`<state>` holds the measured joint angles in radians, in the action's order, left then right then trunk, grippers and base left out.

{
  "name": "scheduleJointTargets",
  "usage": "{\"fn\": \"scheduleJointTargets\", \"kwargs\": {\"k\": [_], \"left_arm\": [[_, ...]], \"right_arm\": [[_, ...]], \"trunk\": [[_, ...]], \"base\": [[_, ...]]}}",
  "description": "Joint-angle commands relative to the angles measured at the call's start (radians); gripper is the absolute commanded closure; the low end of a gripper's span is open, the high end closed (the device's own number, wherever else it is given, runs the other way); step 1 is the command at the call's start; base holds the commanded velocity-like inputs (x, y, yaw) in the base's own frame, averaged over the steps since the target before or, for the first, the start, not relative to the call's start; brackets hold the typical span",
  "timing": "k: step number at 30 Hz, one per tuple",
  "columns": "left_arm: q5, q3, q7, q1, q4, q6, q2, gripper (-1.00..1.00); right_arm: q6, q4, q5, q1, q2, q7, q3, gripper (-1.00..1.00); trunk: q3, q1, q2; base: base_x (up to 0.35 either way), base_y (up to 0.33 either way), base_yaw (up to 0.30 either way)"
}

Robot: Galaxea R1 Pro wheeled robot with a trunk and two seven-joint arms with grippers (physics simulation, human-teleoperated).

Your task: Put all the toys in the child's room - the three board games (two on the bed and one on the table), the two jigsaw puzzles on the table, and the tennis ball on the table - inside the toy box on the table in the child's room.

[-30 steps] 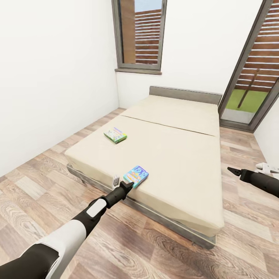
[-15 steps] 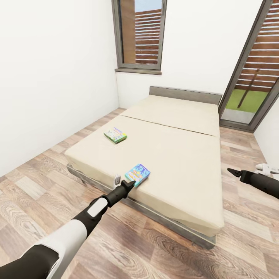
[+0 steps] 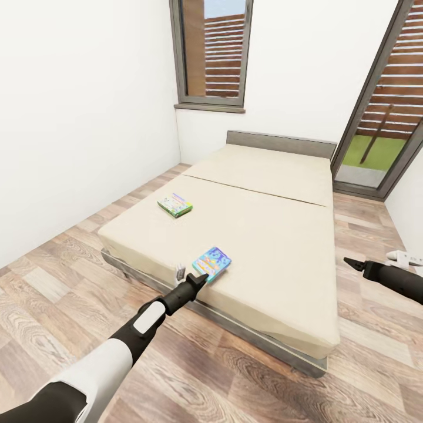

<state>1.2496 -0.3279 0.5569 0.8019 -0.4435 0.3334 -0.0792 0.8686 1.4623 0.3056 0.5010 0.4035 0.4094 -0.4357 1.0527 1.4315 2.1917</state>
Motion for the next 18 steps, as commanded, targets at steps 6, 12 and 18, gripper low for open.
{"fn": "scheduleJointTargets", "kwargs": {"k": [6, 12, 18], "left_arm": [[0.01, -0.004, 0.002, -0.005, -0.009, 0.006, -0.001, 1.0], [0.009, -0.008, 0.006, -0.009, -0.017, 0.006, -0.005, 1.0], [0.009, -0.066, 0.004, -0.039, -0.076, 0.011, -0.006, 1.0]], "right_arm": [[0.005, 0.004, -0.003, -0.002, -0.001, 0.006, -0.001, -1.0], [0.005, 0.007, -0.003, -0.003, -0.011, 0.007, 0.0, -1.0], [0.005, 0.022, -0.003, -0.005, -0.037, 0.008, 0.0, -1.0]], "trunk": [[0.001, 0.0, 0.0], [0.001, 0.0, 0.0], [0.001, 0.0, 0.0]], "base": [[0.0, 0.0, 0.0], [0.0, 0.0, 0.0], [0.0, 0.0, 0.0]]}}
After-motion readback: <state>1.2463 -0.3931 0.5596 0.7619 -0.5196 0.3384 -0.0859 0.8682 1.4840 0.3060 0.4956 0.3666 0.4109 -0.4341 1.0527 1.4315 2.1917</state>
